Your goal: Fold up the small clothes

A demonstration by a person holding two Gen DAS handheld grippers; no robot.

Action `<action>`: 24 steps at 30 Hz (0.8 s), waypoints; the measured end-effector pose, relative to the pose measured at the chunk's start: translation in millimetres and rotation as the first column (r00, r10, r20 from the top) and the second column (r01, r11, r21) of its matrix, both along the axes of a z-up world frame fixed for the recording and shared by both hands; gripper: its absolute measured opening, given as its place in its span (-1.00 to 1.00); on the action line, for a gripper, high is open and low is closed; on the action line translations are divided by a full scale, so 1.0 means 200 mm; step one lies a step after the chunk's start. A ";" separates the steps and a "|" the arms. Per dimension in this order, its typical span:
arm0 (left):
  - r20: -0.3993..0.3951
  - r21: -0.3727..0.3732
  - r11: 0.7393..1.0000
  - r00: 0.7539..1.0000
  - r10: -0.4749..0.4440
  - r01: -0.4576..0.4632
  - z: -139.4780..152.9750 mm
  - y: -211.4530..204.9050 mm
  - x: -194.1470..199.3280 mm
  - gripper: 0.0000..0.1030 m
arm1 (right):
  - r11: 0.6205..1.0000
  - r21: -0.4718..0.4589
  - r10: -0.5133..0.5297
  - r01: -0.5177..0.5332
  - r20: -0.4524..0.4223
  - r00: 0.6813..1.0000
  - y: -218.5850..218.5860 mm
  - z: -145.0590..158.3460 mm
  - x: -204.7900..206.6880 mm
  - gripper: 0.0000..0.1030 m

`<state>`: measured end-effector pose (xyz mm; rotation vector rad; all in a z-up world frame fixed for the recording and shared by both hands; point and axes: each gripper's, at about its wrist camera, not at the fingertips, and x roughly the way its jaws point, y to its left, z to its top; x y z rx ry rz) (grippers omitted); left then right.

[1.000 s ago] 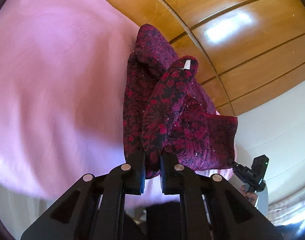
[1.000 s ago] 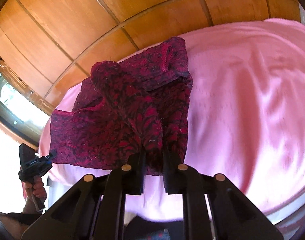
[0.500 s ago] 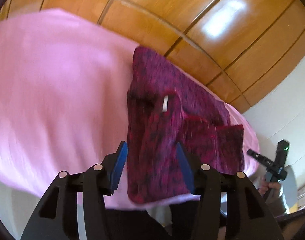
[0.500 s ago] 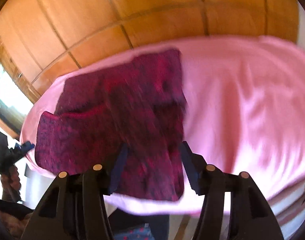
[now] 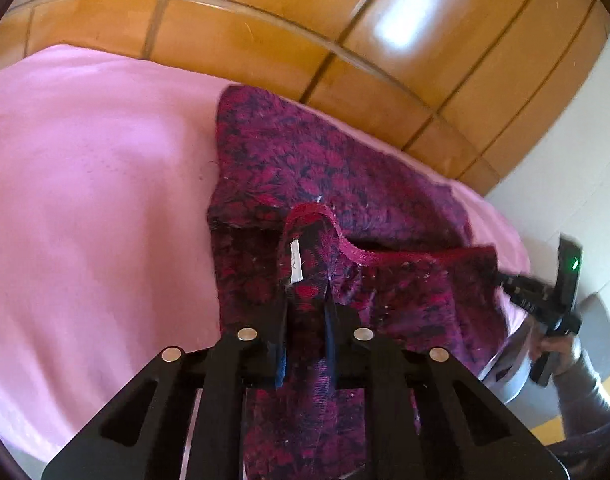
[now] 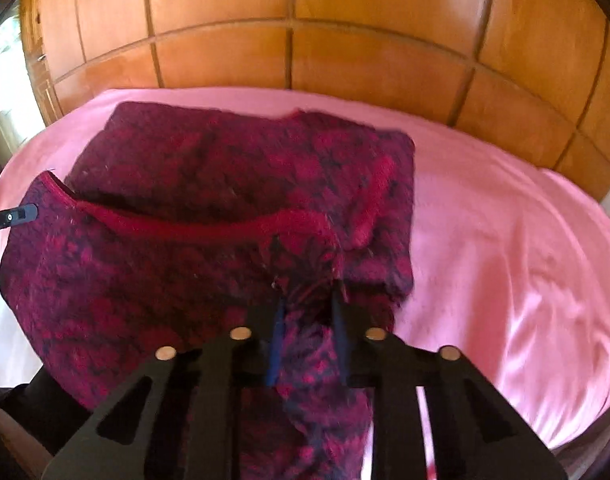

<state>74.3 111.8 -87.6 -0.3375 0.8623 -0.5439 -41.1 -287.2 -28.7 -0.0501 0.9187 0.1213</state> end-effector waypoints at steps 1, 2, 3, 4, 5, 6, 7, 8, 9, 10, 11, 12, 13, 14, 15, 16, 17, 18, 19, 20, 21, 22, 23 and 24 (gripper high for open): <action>0.014 -0.019 1.000 1.000 0.010 -0.010 0.02 0.03 -0.03 -0.75 | 1.000 0.021 0.007 -0.007 0.006 1.000 -0.01 0.02 -0.03 -0.69; 0.034 -0.038 0.999 0.999 0.017 -0.016 0.05 0.06 -0.07 -0.75 | 0.999 0.041 0.012 -0.012 0.016 1.000 -0.01 0.05 -0.06 -0.70; 0.049 -0.049 0.999 0.999 0.021 -0.019 0.07 0.08 -0.10 -0.75 | 0.997 0.070 0.014 -0.017 0.034 0.999 -0.03 0.09 -0.09 -0.70; 0.072 -0.057 0.998 0.997 0.029 -0.025 0.10 0.10 -0.15 -0.75 | 0.995 0.094 0.012 -0.017 0.049 0.999 -0.04 0.13 -0.11 -0.70; 0.083 -0.055 0.998 0.996 0.034 -0.030 0.12 0.10 -0.16 -0.75 | 0.993 0.117 0.004 -0.012 0.065 0.998 -0.05 0.17 -0.13 -0.70; 0.089 -0.050 0.998 0.995 0.040 -0.036 0.13 0.10 -0.17 -0.75 | 0.989 0.149 -0.008 -0.004 0.083 0.996 -0.08 0.21 -0.12 -0.70; 0.094 -0.047 0.998 0.994 0.049 -0.044 0.14 0.10 -0.17 -0.75 | 0.986 0.166 -0.014 -0.001 0.091 0.996 -0.08 0.24 -0.12 -0.70; 0.102 -0.050 0.997 0.993 0.060 -0.055 0.15 0.09 -0.15 -0.75 | 0.983 0.182 -0.022 0.003 0.100 0.995 -0.09 0.26 -0.10 -0.70; 0.113 -0.056 0.996 0.991 0.070 -0.064 0.17 0.09 -0.14 -0.75 | 0.981 0.193 -0.028 0.006 0.112 0.993 -0.09 0.28 -0.07 -0.71; 0.126 -0.063 0.995 0.989 0.079 -0.072 0.19 0.09 -0.12 -0.75 | 0.981 0.196 -0.034 0.009 0.128 0.991 -0.09 0.31 -0.03 -0.71; 0.147 -0.074 0.994 0.985 0.092 -0.081 0.23 0.09 -0.09 -0.75 | 0.981 0.194 -0.040 0.012 0.139 0.989 -0.08 0.33 -0.01 -0.71; 0.164 -0.083 0.993 0.981 0.101 -0.089 0.25 0.08 -0.06 -0.75 | 0.980 0.199 -0.056 0.024 0.159 0.986 -0.09 0.35 0.03 -0.71; 0.186 -0.088 0.991 0.975 0.120 -0.105 0.28 0.07 -0.02 -0.75 | 0.978 0.208 -0.069 0.033 0.169 0.983 -0.09 0.37 0.05 -0.71; 0.196 -0.086 0.989 0.972 0.131 -0.116 0.30 0.06 0.01 -0.75 | 0.974 0.221 -0.083 0.042 0.179 0.980 -0.10 0.38 0.08 -0.71; 0.202 -0.081 0.989 0.969 0.142 -0.128 0.31 0.05 0.04 -0.75 | 0.971 0.233 -0.101 0.055 0.190 0.977 -0.11 0.40 0.13 -0.71; 0.205 -0.073 0.988 0.967 0.152 -0.139 0.33 0.04 0.09 -0.76 | 0.968 0.240 -0.116 0.069 0.190 0.975 -0.11 0.40 0.17 -0.71; 0.207 -0.064 0.987 0.966 0.156 -0.146 0.33 0.02 0.13 -0.75 | 0.966 0.247 -0.128 0.080 0.186 0.974 -0.12 0.40 0.21 -0.71; 0.209 -0.047 0.987 0.965 0.159 -0.152 0.33 0.01 0.18 -0.75 | 0.963 0.253 -0.143 0.094 0.181 0.973 -0.12 0.39 0.28 -0.71; 0.207 -0.029 0.987 0.965 0.163 -0.161 0.33 -0.01 0.23 -0.75 | 0.964 0.245 -0.151 0.106 0.177 0.973 -0.12 0.38 0.33 -0.71; 0.198 -0.016 0.985 0.966 0.169 -0.169 0.32 -0.03 0.29 -0.75 | 0.964 0.239 -0.159 0.115 0.172 0.972 -0.12 0.37 0.37 -0.71; 0.189 -0.010 0.985 0.967 0.174 -0.175 0.31 -0.04 0.33 -0.76 | 0.964 0.234 -0.169 0.129 0.161 0.972 -0.12 0.35 0.43 -0.71; 0.180 0.003 0.983 0.967 0.182 -0.186 0.30 -0.05 0.40 -0.75 | 0.964 0.227 -0.177 0.140 0.154 0.972 -0.12 0.34 0.48 -0.71; 0.174 0.013 0.981 0.966 0.189 -0.194 0.29 -0.06 0.44 -0.75 | 0.964 0.218 -0.185 0.150 0.150 0.971 -0.11 0.33 0.53 -0.71; 0.167 0.020 0.979 0.966 0.196 -0.202 0.28 -0.07 0.48 -0.75 | 0.965 0.210 -0.191 0.158 0.147 0.970 -0.11 0.32 0.57 -0.71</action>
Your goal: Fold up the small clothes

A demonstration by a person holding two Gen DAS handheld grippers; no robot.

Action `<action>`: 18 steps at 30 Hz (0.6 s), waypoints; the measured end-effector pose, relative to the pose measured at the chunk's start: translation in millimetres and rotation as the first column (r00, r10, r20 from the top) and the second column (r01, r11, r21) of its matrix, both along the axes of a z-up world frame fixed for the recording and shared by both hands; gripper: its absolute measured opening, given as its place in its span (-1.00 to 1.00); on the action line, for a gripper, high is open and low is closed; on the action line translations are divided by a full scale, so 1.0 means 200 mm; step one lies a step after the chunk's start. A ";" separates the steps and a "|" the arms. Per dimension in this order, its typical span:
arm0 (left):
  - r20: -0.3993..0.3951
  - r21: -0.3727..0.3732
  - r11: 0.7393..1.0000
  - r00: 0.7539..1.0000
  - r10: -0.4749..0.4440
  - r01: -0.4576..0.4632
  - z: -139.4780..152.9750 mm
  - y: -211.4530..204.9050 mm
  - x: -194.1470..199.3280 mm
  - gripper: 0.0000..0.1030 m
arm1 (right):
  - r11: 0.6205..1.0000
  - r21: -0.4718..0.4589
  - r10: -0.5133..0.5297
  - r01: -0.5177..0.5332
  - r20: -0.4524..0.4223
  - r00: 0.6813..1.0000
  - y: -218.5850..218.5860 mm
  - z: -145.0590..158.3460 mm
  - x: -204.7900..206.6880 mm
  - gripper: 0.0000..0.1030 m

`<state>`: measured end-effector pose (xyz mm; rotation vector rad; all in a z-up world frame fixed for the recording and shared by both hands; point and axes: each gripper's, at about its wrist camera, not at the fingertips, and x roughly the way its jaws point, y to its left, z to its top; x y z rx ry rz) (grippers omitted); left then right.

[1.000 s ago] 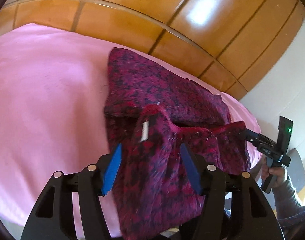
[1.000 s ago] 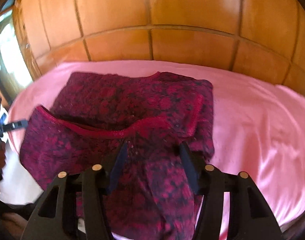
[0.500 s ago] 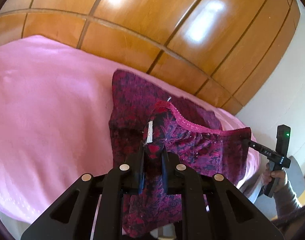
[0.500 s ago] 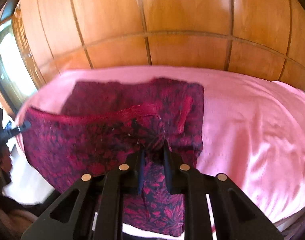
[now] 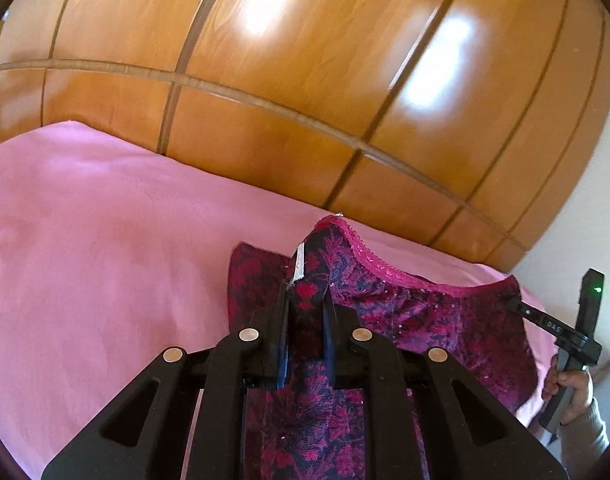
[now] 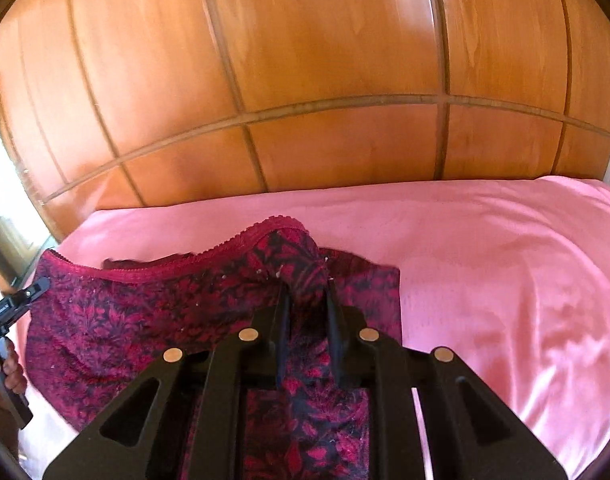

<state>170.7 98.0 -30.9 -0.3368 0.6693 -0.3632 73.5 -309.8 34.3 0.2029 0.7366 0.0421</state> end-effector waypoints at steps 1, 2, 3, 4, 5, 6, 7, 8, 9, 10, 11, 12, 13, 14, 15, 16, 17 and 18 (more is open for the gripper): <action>-0.013 0.009 1.000 1.000 0.004 -0.004 -0.01 -0.01 0.06 -0.76 | 1.000 -0.007 -0.010 0.010 -0.005 1.000 0.00 -0.01 0.05 -0.71; -0.017 0.023 1.000 1.000 0.011 -0.010 -0.02 -0.02 0.10 -0.76 | 1.000 -0.011 -0.018 0.018 -0.008 1.000 0.00 -0.02 0.08 -0.71; -0.023 0.040 0.999 0.999 0.021 -0.021 -0.04 -0.03 0.15 -0.75 | 0.999 -0.014 -0.030 0.030 -0.010 0.999 0.00 -0.03 0.12 -0.72; -0.032 0.047 0.999 0.999 0.025 -0.024 -0.05 -0.04 0.19 -0.76 | 0.999 -0.018 -0.043 0.043 -0.013 0.999 0.00 -0.04 0.16 -0.71; -0.043 0.059 0.998 0.999 0.031 -0.029 -0.07 -0.05 0.24 -0.75 | 0.998 -0.024 -0.053 0.052 -0.021 0.998 0.00 -0.06 0.20 -0.72; -0.052 0.071 0.997 0.998 0.040 -0.036 -0.08 -0.06 0.28 -0.76 | 0.998 -0.031 -0.060 0.059 -0.030 0.998 0.00 -0.08 0.24 -0.72; -0.063 0.074 0.996 0.997 0.046 -0.042 -0.10 -0.06 0.31 -0.76 | 0.997 -0.042 -0.066 0.065 -0.042 0.997 0.00 -0.10 0.28 -0.72; -0.080 0.079 0.996 0.995 0.051 -0.044 -0.12 -0.07 0.36 -0.76 | 0.996 -0.052 -0.072 0.069 -0.053 0.996 0.00 -0.12 0.30 -0.72; -0.092 0.090 0.995 0.994 0.057 -0.049 -0.14 -0.08 0.40 -0.75 | 0.994 -0.071 -0.084 0.079 -0.071 0.994 0.00 -0.16 0.34 -0.72; -0.102 0.095 0.994 0.993 0.061 -0.051 -0.16 -0.08 0.43 -0.76 | 0.993 -0.083 -0.092 0.085 -0.089 0.992 0.00 -0.19 0.37 -0.72; -0.126 0.099 0.994 0.990 0.065 -0.053 -0.19 -0.08 0.47 -0.75 | 0.992 -0.090 -0.101 0.092 -0.110 0.989 0.00 -0.23 0.40 -0.72; -0.152 0.106 0.993 0.986 0.071 -0.055 -0.23 -0.08 0.51 -0.76 | 0.991 -0.093 -0.108 0.096 -0.129 0.986 -0.01 -0.26 0.42 -0.72; -0.177 0.110 0.992 0.981 0.076 -0.057 -0.26 -0.08 0.54 -0.76 | 0.990 -0.093 -0.115 0.102 -0.147 0.982 -0.02 -0.29 0.45 -0.72; -0.209 0.107 0.993 0.975 0.079 -0.058 -0.30 -0.08 0.58 -0.76 | 0.990 -0.087 -0.121 0.108 -0.165 0.979 -0.03 -0.32 0.46 -0.72; -0.233 0.106 0.993 0.969 0.081 -0.058 -0.33 -0.08 0.60 -0.76 | 0.991 -0.079 -0.121 0.108 -0.188 0.975 -0.04 -0.36 0.48 -0.72; -0.258 0.103 0.993 0.963 0.082 -0.057 -0.38 -0.07 0.63 -0.76 | 0.991 -0.078 -0.121 0.107 -0.203 0.972 -0.05 -0.38 0.49 -0.72; -0.267 0.097 0.994 0.960 0.081 -0.057 -0.38 -0.07 0.64 -0.75 | 0.991 -0.077 -0.120 0.106 -0.211 0.970 -0.05 -0.39 0.50 -0.72; -0.275 0.088 0.994 0.958 0.081 -0.059 -0.39 -0.06 0.64 -0.75 | 0.992 -0.078 -0.117 0.102 -0.218 0.969 -0.05 -0.39 0.50 -0.71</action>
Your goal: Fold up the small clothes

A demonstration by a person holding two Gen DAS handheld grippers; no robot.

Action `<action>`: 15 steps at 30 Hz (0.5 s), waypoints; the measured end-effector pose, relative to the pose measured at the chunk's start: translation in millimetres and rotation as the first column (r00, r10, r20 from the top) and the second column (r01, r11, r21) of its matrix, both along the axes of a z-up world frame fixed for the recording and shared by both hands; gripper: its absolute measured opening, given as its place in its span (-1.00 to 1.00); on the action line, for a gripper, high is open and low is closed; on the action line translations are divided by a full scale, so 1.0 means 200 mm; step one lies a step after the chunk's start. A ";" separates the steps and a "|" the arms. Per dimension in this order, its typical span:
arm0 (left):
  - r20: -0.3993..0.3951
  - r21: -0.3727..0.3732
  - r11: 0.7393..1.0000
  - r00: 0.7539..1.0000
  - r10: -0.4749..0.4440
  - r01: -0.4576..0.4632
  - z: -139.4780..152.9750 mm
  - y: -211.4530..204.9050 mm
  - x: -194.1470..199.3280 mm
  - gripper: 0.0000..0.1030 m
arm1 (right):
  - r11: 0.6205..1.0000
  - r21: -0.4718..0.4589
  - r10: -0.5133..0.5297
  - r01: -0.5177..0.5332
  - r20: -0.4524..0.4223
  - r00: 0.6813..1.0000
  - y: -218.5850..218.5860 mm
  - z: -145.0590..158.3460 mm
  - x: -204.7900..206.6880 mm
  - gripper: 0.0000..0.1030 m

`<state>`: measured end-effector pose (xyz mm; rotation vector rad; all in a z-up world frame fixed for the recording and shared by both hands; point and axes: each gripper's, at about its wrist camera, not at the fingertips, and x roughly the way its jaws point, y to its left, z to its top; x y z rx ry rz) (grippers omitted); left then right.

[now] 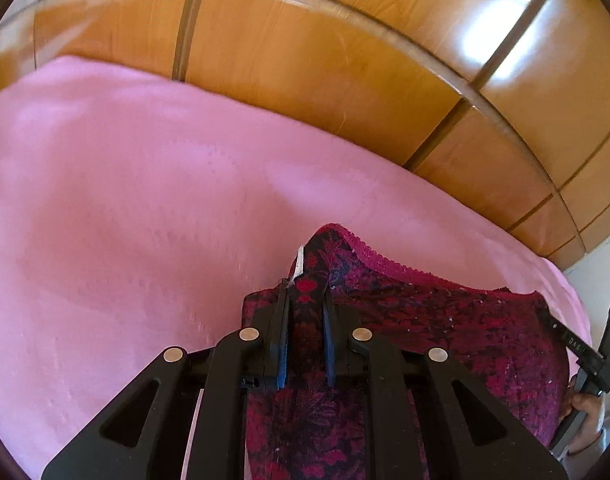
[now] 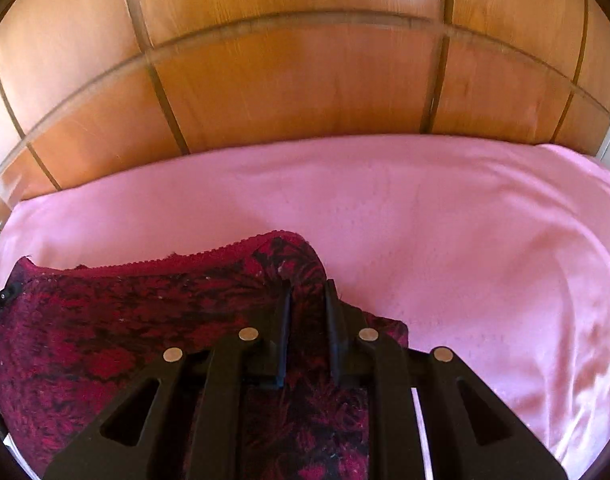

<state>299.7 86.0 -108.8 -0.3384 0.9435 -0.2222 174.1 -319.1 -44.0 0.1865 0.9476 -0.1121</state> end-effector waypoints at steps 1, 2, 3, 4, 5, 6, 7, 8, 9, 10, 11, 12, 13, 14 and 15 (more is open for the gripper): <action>-0.007 -0.009 1.000 1.000 0.000 0.000 0.00 0.01 0.00 -0.71 | 1.000 0.001 0.003 -0.003 -0.004 1.000 -0.01 0.00 0.01 -0.70; -0.009 -0.020 1.000 1.000 -0.007 0.006 0.01 0.02 0.00 -0.68 | 1.000 0.007 0.007 -0.007 -0.007 1.000 -0.02 0.01 0.02 -0.64; -0.001 -0.038 0.999 1.000 -0.009 0.009 0.02 0.03 -0.02 -0.68 | 1.000 0.022 0.011 -0.011 -0.001 1.000 -0.03 0.02 0.01 -0.56; 0.005 -0.052 0.999 1.000 -0.013 0.013 0.03 0.05 -0.03 -0.59 | 0.999 0.038 0.010 -0.010 0.009 1.000 -0.05 0.04 0.00 -0.44; 0.018 -0.068 0.998 1.000 -0.016 0.017 0.05 0.07 -0.06 -0.45 | 0.998 0.056 0.004 -0.005 0.024 1.000 -0.06 0.06 -0.03 -0.10; 0.025 -0.071 0.997 1.000 -0.012 0.013 0.05 0.08 -0.10 -0.27 | 0.997 0.082 0.003 -0.007 0.043 0.999 -0.08 0.08 -0.07 0.08; 0.025 -0.062 0.998 1.000 0.007 -0.005 0.06 0.11 -0.15 0.20 | 0.994 0.106 0.004 -0.010 0.056 0.998 -0.09 0.08 -0.12 0.09; 0.033 -0.073 0.997 0.999 0.022 -0.020 0.06 0.14 -0.22 0.31 | 0.991 0.136 0.007 -0.016 0.066 0.998 -0.11 0.09 -0.19 0.12; 0.041 -0.097 0.995 0.999 0.020 -0.016 0.05 0.17 -0.27 0.31 | 0.987 0.161 0.011 -0.022 0.071 0.997 -0.12 0.10 -0.24 0.19; 0.035 -0.125 0.992 0.999 0.010 -0.005 0.03 0.21 -0.34 0.31 | 0.981 0.190 0.016 -0.031 0.079 0.997 -0.14 0.10 -0.31 0.22; 0.034 -0.150 0.989 0.999 0.007 -0.001 0.00 0.24 -0.41 0.31 | 0.973 0.225 0.023 -0.042 0.086 0.996 -0.16 0.09 -0.40 0.27; 0.036 -0.179 0.984 0.999 0.002 0.004 -0.02 0.27 -0.47 0.31 | 0.966 0.253 0.029 -0.050 0.088 0.996 -0.17 0.08 -0.46 0.28; 0.035 -0.211 0.977 0.999 -0.004 0.011 -0.04 0.30 -0.54 0.31 | 0.957 0.285 0.035 -0.059 0.089 0.995 -0.19 0.06 -0.54 0.28; 0.036 -0.244 0.970 0.999 -0.010 0.018 -0.06 0.33 -0.63 0.31 | 0.948 0.310 0.041 -0.066 0.087 0.995 -0.20 0.04 -0.63 0.28; 0.039 -0.269 0.963 0.999 -0.012 0.022 -0.08 0.36 -0.71 0.31 | 0.944 0.321 0.045 -0.070 0.085 0.995 -0.21 0.03 -0.68 0.28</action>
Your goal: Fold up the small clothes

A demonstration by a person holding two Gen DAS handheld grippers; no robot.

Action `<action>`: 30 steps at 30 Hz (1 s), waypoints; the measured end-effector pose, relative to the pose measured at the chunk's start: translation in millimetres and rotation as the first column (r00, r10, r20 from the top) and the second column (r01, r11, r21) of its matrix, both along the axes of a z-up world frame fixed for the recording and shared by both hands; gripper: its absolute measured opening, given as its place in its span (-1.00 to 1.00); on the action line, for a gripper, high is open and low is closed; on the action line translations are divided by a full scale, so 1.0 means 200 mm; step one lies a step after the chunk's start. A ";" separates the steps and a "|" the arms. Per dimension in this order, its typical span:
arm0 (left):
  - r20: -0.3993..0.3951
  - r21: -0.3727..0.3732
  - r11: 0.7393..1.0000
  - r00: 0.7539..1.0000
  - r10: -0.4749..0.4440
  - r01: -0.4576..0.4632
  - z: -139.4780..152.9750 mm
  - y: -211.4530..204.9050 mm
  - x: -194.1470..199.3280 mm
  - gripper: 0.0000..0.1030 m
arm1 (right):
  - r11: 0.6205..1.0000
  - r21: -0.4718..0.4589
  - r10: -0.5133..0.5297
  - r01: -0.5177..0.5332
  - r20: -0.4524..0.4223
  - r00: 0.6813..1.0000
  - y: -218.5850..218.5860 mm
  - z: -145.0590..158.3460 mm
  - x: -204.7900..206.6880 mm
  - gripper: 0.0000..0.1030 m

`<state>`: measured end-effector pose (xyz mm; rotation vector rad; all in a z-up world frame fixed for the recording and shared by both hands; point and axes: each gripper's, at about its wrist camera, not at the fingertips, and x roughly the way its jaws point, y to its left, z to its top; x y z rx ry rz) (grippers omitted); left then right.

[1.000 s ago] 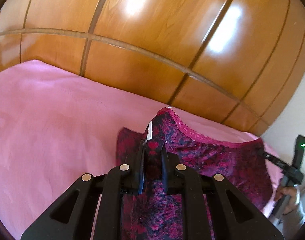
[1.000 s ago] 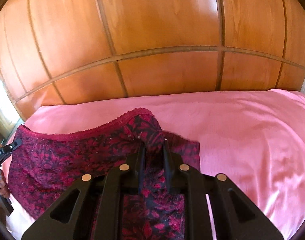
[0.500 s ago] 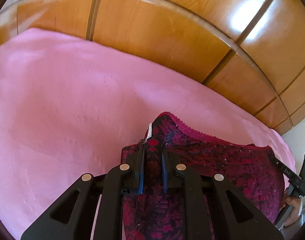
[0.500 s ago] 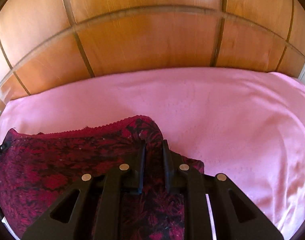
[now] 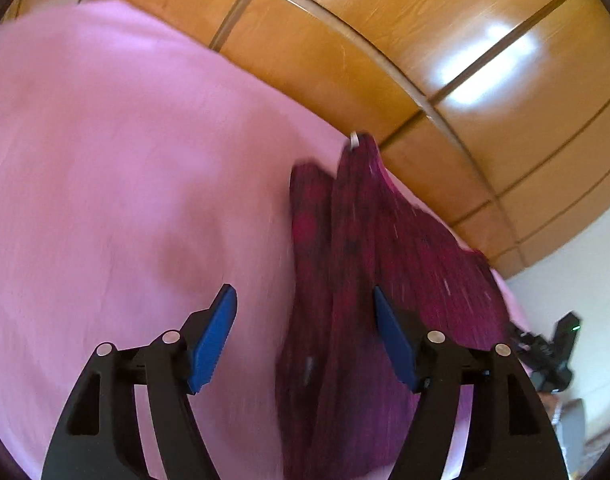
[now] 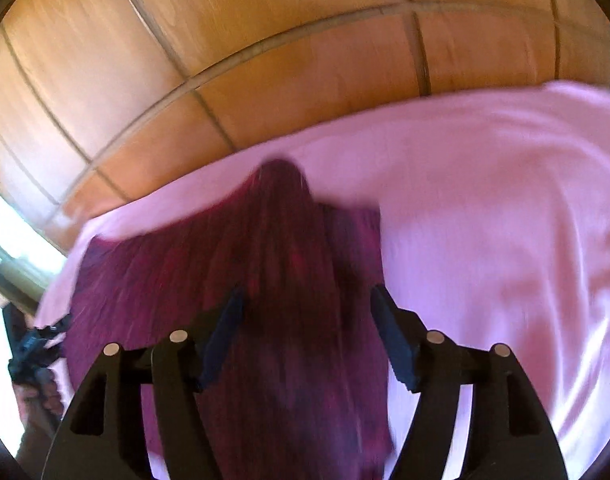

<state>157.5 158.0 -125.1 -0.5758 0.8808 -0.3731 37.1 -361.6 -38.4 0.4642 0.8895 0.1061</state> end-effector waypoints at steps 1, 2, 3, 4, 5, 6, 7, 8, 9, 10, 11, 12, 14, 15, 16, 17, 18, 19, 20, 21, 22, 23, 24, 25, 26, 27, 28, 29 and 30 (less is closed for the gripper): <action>-0.003 -0.022 1.000 1.000 0.000 0.000 -0.02 0.01 -0.05 0.31 | 1.000 0.014 0.008 -0.008 -0.005 1.000 0.00 -0.02 -0.09 0.27; -0.016 -0.048 0.999 1.000 -0.009 0.009 -0.04 0.02 -0.10 0.31 | 1.000 0.022 0.014 -0.013 -0.012 1.000 0.01 -0.03 -0.13 0.22; -0.029 -0.064 0.998 0.999 -0.030 0.028 -0.06 0.00 -0.14 0.31 | 1.000 0.020 0.020 -0.020 -0.022 1.000 0.01 -0.05 -0.20 0.17; -0.035 -0.067 0.997 0.998 -0.048 0.046 -0.09 -0.01 -0.18 0.31 | 1.000 -0.005 0.021 -0.021 -0.022 1.000 0.03 -0.07 -0.27 0.16; -0.034 -0.063 0.997 0.998 -0.056 0.053 -0.09 -0.04 -0.20 0.31 | 1.000 0.001 0.028 -0.028 -0.029 0.999 0.04 -0.08 -0.30 0.02; -0.034 -0.062 0.996 0.997 -0.067 0.064 -0.11 -0.06 -0.22 0.30 | 0.999 0.038 0.037 -0.036 -0.043 0.998 0.05 -0.12 -0.33 -0.19; -0.033 -0.067 0.995 0.997 -0.073 0.071 -0.11 -0.08 -0.23 0.16 | 0.999 0.033 0.034 -0.032 -0.043 0.999 0.07 -0.13 -0.35 -0.23; -0.031 -0.079 0.994 0.996 -0.084 0.081 -0.12 -0.10 -0.23 -0.25 | 0.999 -0.002 0.035 -0.036 -0.040 0.999 0.09 -0.14 -0.36 -0.32; -0.035 -0.088 0.992 0.995 -0.095 0.092 -0.12 -0.12 -0.21 -0.42 | 0.999 -0.007 0.034 -0.034 -0.045 0.998 0.09 -0.14 -0.38 -0.56; -0.040 -0.084 0.992 0.995 -0.093 0.089 -0.12 -0.13 -0.21 -0.59 | 1.000 0.011 0.029 -0.029 -0.051 0.998 0.09 -0.14 -0.38 -0.64; -0.034 -0.078 0.993 0.996 -0.088 0.085 -0.10 -0.14 -0.21 -0.69 | 1.000 0.015 0.027 -0.027 -0.043 0.999 0.09 -0.12 -0.39 -0.72; -0.027 -0.073 0.994 0.996 -0.085 0.083 -0.08 -0.14 -0.22 -0.72 | 0.999 0.016 0.030 -0.029 -0.030 0.999 0.09 -0.09 -0.40 -0.74; -0.007 -0.073 0.994 0.996 -0.085 0.084 -0.03 -0.13 -0.25 -0.77 | 0.998 0.039 0.041 -0.041 0.005 0.999 0.08 -0.02 -0.45 -0.76; -0.002 -0.079 0.993 0.996 -0.087 0.087 0.00 -0.12 -0.27 -0.78 | 0.998 0.045 0.040 -0.040 0.017 0.999 0.07 0.00 -0.48 -0.77; 0.001 -0.084 0.992 0.996 -0.092 0.092 0.01 -0.11 -0.29 -0.78 | 0.997 0.054 0.046 -0.047 0.021 0.999 0.05 0.02 -0.50 -0.77; 0.004 -0.084 0.992 0.995 -0.098 0.098 0.03 -0.10 -0.33 -0.78 | 0.996 0.059 0.058 -0.060 0.027 0.998 0.05 0.04 -0.54 -0.77; 0.004 -0.085 0.991 0.995 -0.103 0.103 0.04 -0.10 -0.35 -0.78 | 0.996 0.057 0.067 -0.068 0.028 0.997 0.03 0.05 -0.57 -0.77; 0.013 -0.086 0.990 0.994 -0.110 0.111 0.05 -0.08 -0.37 -0.78 | 0.996 0.056 0.075 -0.076 0.024 0.997 0.03 0.06 -0.61 -0.77; 0.005 -0.092 0.989 0.993 -0.117 0.117 0.05 -0.08 -0.42 -0.78 | 0.995 0.063 0.080 -0.081 0.018 0.997 0.02 0.06 -0.64 -0.77; 0.000 -0.095 0.988 0.993 -0.122 0.121 0.05 -0.07 -0.46 -0.78 | 0.994 0.068 0.082 -0.083 0.012 0.997 0.02 0.06 -0.67 -0.77; -0.008 -0.096 0.987 0.992 -0.127 0.126 0.05 -0.06 -0.50 -0.78 | 0.994 0.070 0.088 -0.088 -0.004 0.996 0.02 0.04 -0.72 -0.77; -0.020 -0.087 0.987 0.991 -0.136 0.134 0.04 -0.07 -0.55 -0.78 | 0.994 0.068 0.090 -0.089 -0.020 0.996 0.01 0.03 -0.75 -0.77; -0.028 -0.076 0.987 0.990 -0.141 0.139 0.03 -0.08 -0.58 -0.78 | 0.994 0.071 0.089 -0.086 -0.042 0.995 0.01 0.01 -0.79 -0.77; -0.037 -0.060 0.988 0.989 -0.141 0.139 0.02 -0.09 -0.61 -0.77 | 0.994 0.073 0.092 -0.087 -0.060 0.994 0.02 -0.02 -0.81 -0.77; -0.040 -0.052 0.990 0.990 -0.137 0.135 0.02 -0.09 -0.62 -0.76 | 0.994 0.060 0.094 -0.090 -0.069 0.993 0.03 -0.03 -0.81 -0.77; -0.036 -0.048 0.989 0.989 -0.140 0.139 0.02 -0.10 -0.62 -0.76 | 0.995 0.052 0.094 -0.090 -0.069 0.993 0.04 -0.02 -0.82 -0.73; -0.030 -0.052 0.989 0.989 -0.142 0.140 0.03 -0.10 -0.62 -0.75 | 0.995 0.055 0.090 -0.087 -0.058 0.994 0.04 -0.01 -0.81 -0.70; -0.025 -0.059 0.991 0.992 -0.125 0.124 0.04 -0.10 -0.60 -0.69 | 0.995 0.056 0.084 -0.081 -0.047 0.995 0.03 0.01 -0.79 -0.59; -0.022 -0.063 0.992 0.993 -0.115 0.113 0.05 -0.09 -0.60 -0.67 | 0.997 0.045 0.063 -0.062 -0.022 0.998 0.03 0.04 -0.77 -0.40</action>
